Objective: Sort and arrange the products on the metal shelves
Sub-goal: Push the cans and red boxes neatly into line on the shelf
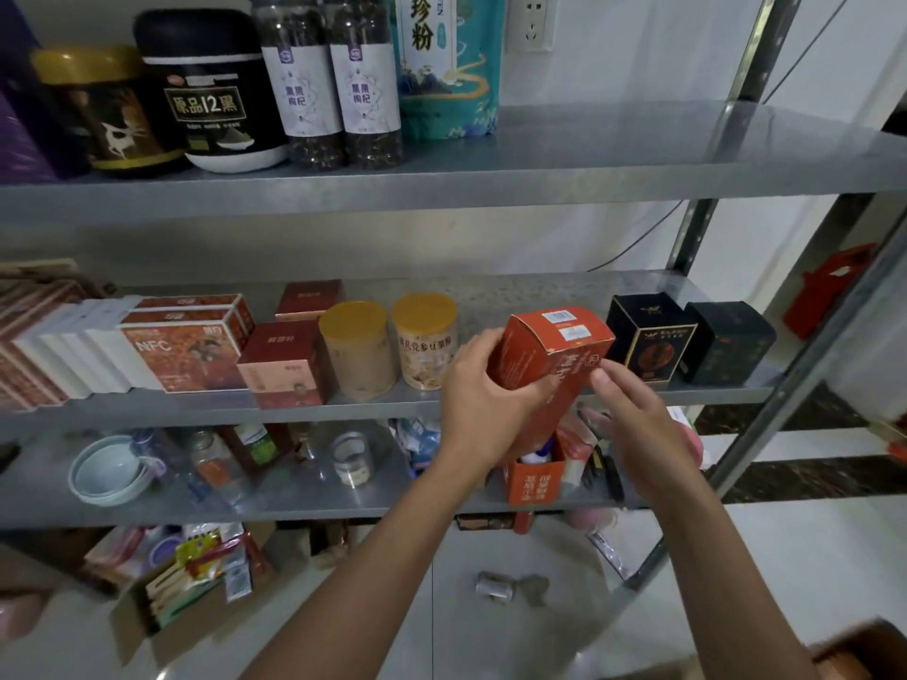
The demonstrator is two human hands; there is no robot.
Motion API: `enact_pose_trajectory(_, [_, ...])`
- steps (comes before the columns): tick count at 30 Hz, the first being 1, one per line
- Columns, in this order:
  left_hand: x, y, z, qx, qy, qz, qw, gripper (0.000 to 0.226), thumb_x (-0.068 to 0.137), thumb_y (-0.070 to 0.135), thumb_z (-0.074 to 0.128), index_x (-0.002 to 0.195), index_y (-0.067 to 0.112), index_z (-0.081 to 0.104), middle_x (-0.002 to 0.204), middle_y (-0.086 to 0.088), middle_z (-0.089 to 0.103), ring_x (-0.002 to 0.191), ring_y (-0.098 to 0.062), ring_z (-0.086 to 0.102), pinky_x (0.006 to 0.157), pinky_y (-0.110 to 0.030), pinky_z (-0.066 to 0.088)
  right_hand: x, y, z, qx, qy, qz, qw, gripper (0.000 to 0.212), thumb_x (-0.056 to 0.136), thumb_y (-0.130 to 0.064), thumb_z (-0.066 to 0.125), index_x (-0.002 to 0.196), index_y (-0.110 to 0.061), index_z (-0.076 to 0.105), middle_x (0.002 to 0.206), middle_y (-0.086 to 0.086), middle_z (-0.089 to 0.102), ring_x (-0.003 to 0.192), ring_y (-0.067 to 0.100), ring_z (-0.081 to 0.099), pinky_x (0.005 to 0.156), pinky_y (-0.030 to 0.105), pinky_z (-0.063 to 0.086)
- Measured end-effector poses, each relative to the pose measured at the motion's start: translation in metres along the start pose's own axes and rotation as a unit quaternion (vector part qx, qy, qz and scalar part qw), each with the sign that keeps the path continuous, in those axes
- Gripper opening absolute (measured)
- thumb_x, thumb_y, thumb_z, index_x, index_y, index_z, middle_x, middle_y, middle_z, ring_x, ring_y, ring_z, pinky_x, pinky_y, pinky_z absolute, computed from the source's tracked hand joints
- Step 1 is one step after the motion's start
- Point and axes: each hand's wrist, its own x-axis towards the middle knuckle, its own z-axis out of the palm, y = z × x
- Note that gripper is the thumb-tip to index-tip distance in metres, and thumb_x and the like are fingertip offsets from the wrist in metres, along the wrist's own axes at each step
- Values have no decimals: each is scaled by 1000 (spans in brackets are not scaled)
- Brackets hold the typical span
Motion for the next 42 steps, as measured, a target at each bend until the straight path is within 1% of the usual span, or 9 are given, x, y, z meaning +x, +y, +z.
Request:
enact_pose_trajectory(9, [-41,9,-14,80,-53,-10,995,55,71,40,83,117,27,55,111,11,60,105,-10,57,90,-41,52,-8,4,6,160,-67,-42,984,58,77,-32,75,131,-22,57,123,14,67,109,27,67,79,31,57])
enact_pose_trajectory(14, [-56,-8,-37,96,-175,-45,979,101,66,66,75,147,46,20,138,18,41,124,-2,45,99,-40,49,-8,11,3,228,-34,-5,973,105,44,-65,89,128,-13,56,112,8,69,104,22,68,85,40,58])
enact_pose_trajectory(18, [-72,-29,-58,-48,-133,-131,981,98,60,46,89,141,38,35,129,17,53,115,5,55,89,-21,53,-5,19,3,379,10,60,923,64,69,-62,69,114,-17,64,112,4,72,118,26,62,94,50,52])
enact_pose_trajectory(24, [-78,-21,-39,-75,19,-66,995,47,73,28,85,112,34,59,107,21,68,102,-1,65,81,-17,53,3,26,23,515,23,173,839,67,82,-57,62,130,-11,54,116,13,70,106,32,68,78,50,58])
enact_pose_trajectory(29, [-73,-13,-49,86,46,30,995,56,73,32,82,113,51,48,105,37,57,106,14,55,87,-9,47,9,24,25,430,-22,191,882,84,73,-70,59,133,-10,52,121,21,66,112,37,64,81,57,55])
enact_pose_trajectory(33, [-71,-15,-51,178,37,151,972,60,71,8,84,126,15,61,127,9,61,121,-4,54,100,-32,50,9,16,33,353,-84,214,907,81,73,-58,67,136,-11,50,123,20,66,108,36,67,77,50,58])
enact_pose_trajectory(35, [-68,-14,-50,167,14,165,972,64,73,2,82,131,12,57,139,-1,53,131,-11,48,103,-40,48,10,15,39,368,-79,215,901,77,74,-51,67,137,-10,50,125,20,65,112,37,64,85,52,53])
enact_pose_trajectory(38, [-66,-11,-48,104,-28,93,990,93,75,16,82,149,34,28,157,13,14,140,7,21,105,-22,43,11,19,47,429,-29,184,884,68,73,-47,67,130,-11,54,118,18,69,107,34,68,84,54,52])
enact_pose_trajectory(42, [-73,-13,-36,14,-41,-47,998,125,62,39,89,149,47,-1,139,35,6,135,7,22,106,-22,38,14,26,53,480,11,154,863,55,70,-46,67,114,-13,60,100,12,75,86,29,74,65,48,60])
